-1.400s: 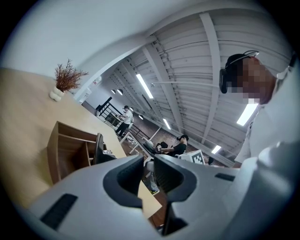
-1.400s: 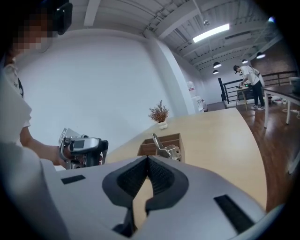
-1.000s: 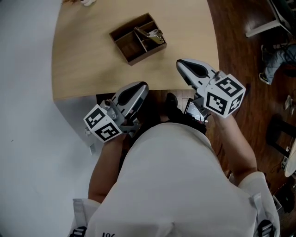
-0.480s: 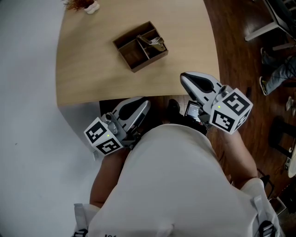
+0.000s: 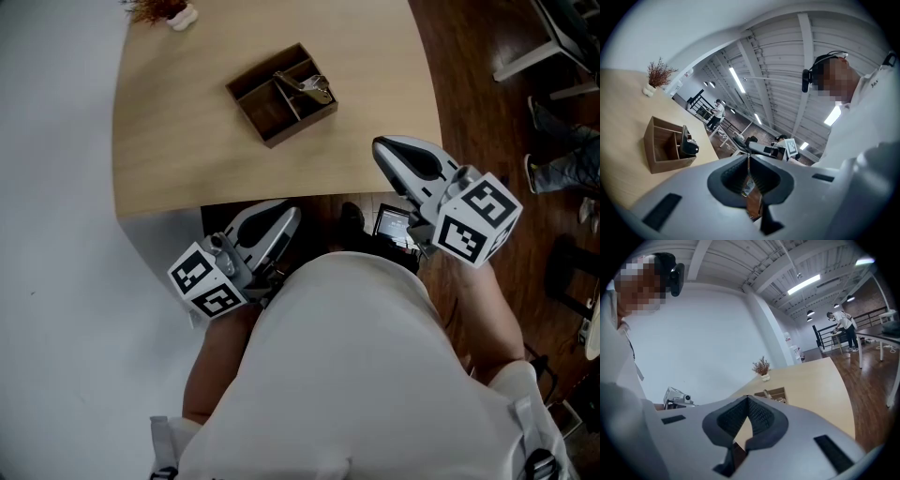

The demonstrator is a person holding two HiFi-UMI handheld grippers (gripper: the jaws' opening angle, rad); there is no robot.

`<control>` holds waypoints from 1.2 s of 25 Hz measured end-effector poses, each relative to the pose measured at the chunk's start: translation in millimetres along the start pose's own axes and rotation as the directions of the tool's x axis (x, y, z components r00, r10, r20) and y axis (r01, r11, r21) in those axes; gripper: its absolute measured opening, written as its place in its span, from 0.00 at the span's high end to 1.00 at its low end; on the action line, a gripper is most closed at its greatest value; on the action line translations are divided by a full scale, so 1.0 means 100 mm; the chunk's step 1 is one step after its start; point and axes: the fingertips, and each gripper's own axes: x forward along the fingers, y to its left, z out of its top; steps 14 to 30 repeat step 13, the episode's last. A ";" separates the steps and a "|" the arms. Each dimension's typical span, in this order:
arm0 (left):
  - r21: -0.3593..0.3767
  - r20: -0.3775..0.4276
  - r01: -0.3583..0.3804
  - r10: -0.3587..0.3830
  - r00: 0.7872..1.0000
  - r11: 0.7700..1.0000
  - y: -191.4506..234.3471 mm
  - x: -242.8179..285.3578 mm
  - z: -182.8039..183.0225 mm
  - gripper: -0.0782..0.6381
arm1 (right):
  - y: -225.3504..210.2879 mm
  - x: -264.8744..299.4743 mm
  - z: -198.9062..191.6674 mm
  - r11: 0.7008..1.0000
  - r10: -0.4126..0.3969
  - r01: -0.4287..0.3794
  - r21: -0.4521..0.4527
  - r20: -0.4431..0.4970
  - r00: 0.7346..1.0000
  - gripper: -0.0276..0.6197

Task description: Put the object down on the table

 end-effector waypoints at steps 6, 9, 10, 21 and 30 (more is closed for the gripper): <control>-0.019 -0.026 0.002 -0.002 1.000 1.000 0.00 0.01 -0.02 0.88 | -0.09 0.02 0.05 1.000 -0.019 0.019 0.000 -0.003 1.000 0.95; -0.004 -0.045 0.005 -0.005 0.999 1.000 0.00 0.03 -0.03 0.88 | -0.12 0.07 0.09 1.000 -0.012 0.012 -0.008 0.001 1.000 0.95; 0.001 -0.055 0.009 -0.009 0.998 1.000 -0.02 0.05 -0.05 0.88 | -0.13 0.07 0.09 1.000 -0.011 0.011 -0.009 0.002 1.000 0.95; 0.010 -0.086 0.026 -0.025 0.996 1.000 -0.09 0.10 -0.14 0.88 | -0.16 0.04 0.07 1.000 -0.011 0.011 -0.010 0.003 1.000 0.95; 0.010 -0.086 0.026 -0.025 0.996 1.000 -0.09 0.10 -0.14 0.88 | -0.16 0.04 0.07 1.000 -0.011 0.011 -0.010 0.003 1.000 0.95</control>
